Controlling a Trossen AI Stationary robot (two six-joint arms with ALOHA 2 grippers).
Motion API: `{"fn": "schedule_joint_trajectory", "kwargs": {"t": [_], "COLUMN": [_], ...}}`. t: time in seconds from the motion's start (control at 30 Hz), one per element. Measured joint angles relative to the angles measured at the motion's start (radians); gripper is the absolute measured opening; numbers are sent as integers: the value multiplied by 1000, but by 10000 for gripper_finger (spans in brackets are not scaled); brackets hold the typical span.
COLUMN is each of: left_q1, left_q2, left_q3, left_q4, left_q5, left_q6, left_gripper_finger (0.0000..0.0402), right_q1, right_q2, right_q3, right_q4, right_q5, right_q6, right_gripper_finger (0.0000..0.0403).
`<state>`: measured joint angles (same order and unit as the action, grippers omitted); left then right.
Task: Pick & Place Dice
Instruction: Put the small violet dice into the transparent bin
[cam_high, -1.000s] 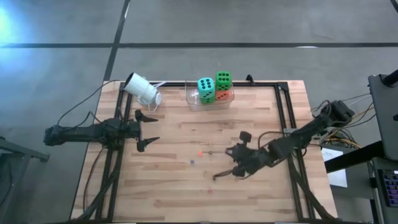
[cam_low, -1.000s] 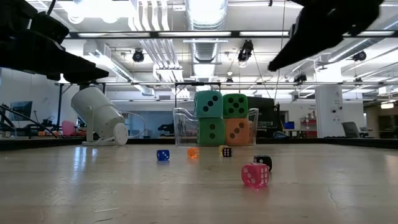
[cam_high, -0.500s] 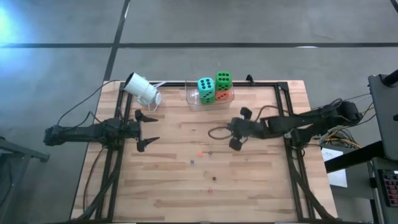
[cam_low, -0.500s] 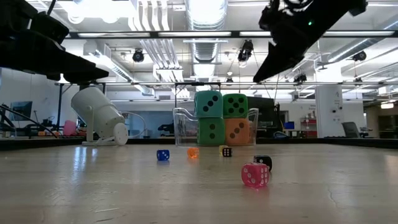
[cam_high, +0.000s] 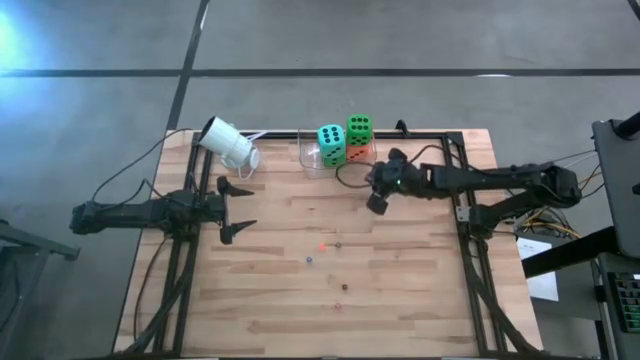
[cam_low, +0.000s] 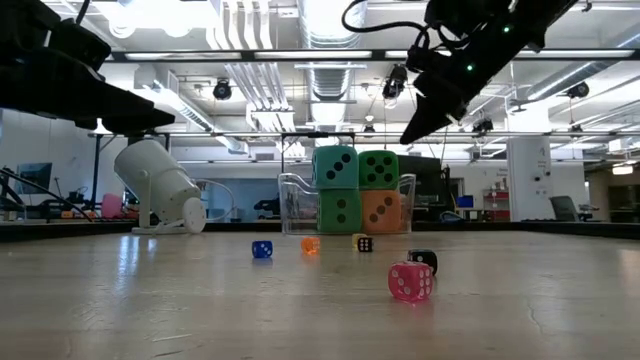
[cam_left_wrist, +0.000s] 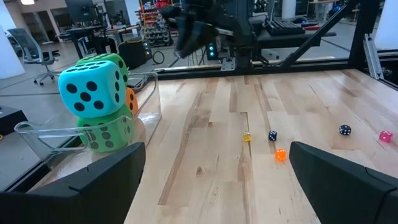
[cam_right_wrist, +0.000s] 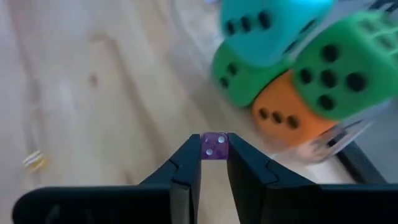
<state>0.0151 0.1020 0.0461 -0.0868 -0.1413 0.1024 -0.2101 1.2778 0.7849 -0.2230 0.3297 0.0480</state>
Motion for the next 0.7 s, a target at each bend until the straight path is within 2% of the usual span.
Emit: {"fn": "schedule_joint_trajectory", "kwargs": {"t": [0.17,0.3,0.4,0.7], "left_q1": [0,0,0,0], "left_q2": [0,0,0,0], "left_q3": [0,0,0,0], "left_q4": [0,0,0,0], "left_q5": [0,0,0,0], "left_q6": [0,0,0,0], "left_gripper_finger": [400,400,400,400], "right_q1": [-102,-207,-264,-299], "right_q2": [0,1,1,1], "right_q3": [0,0,-1,-2], "right_q4": [88,111,110,110], "right_q5": [-15,-154,-197,-211], "right_q6": [-45,-51,-43,-24], "right_gripper_finger": [58,58,58,58]}}
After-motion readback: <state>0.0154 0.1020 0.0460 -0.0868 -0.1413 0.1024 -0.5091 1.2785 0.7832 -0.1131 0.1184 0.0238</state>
